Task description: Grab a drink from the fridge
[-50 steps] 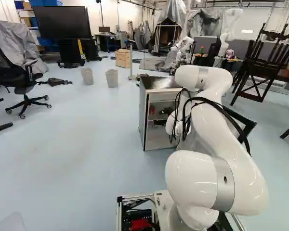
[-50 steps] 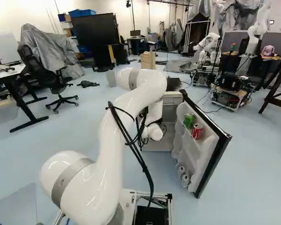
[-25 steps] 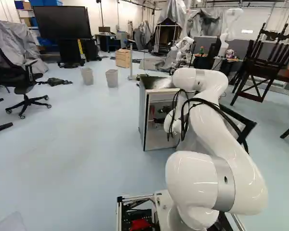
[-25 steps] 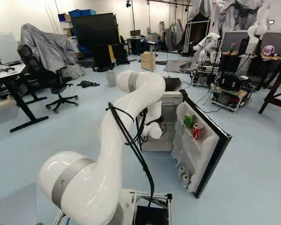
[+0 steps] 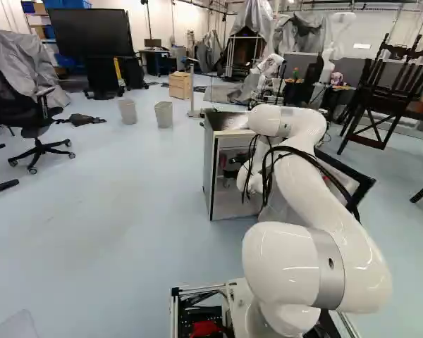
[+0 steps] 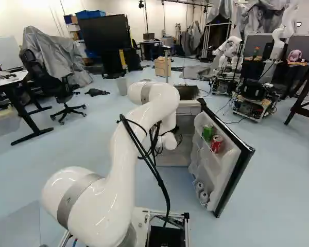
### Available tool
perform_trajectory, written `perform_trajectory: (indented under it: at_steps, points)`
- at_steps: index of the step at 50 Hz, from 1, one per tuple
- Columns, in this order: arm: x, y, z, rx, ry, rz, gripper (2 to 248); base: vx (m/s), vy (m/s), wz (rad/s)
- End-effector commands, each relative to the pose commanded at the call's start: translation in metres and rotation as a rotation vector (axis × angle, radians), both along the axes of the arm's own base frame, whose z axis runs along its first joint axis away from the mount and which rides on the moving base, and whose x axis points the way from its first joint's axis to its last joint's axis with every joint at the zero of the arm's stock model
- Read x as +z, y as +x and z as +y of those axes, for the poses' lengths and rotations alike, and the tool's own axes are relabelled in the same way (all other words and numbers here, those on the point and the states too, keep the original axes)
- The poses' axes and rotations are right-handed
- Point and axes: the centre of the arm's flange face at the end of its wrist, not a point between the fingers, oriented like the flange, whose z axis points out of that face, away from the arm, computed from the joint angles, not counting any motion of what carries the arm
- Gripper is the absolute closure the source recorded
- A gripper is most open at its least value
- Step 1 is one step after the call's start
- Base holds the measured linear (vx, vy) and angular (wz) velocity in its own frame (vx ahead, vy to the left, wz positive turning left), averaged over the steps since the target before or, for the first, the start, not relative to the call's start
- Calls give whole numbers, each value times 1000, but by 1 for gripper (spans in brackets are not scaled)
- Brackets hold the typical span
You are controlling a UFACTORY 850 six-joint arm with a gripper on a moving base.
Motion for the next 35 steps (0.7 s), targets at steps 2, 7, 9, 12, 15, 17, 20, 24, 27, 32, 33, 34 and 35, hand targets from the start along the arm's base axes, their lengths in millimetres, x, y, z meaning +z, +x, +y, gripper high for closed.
perform_trajectory:
  at_steps: [2,7,9,12,15,17,20,24,27,32,33,34,35]
  points:
    - [0,1,0,0,-1,-2,3,0,0,0]
    - [-1,4,0,1,-2,-6,3,0,0,0]
    - [-1,5,-1,1,-2,-8,3,0,0,0]
    - [-2,6,-1,2,-3,-10,3,0,0,0]
    - [-2,7,-1,3,-4,-12,3,0,0,0]
    - [-2,8,0,3,-4,-13,3,0,0,0]
    - [-3,9,0,4,-5,-15,3,0,0,0]
    - [-4,12,1,7,-6,-20,3,0,0,0]
    - [-5,15,2,9,-7,-24,3,0,0,0]
    - [-6,21,3,14,-10,-33,3,0,0,0]
    - [-6,22,4,15,-10,-35,3,0,0,0]
    - [-7,23,4,16,-11,-36,3,0,0,0]
    - [-7,24,4,17,-11,-37,3,0,0,0]
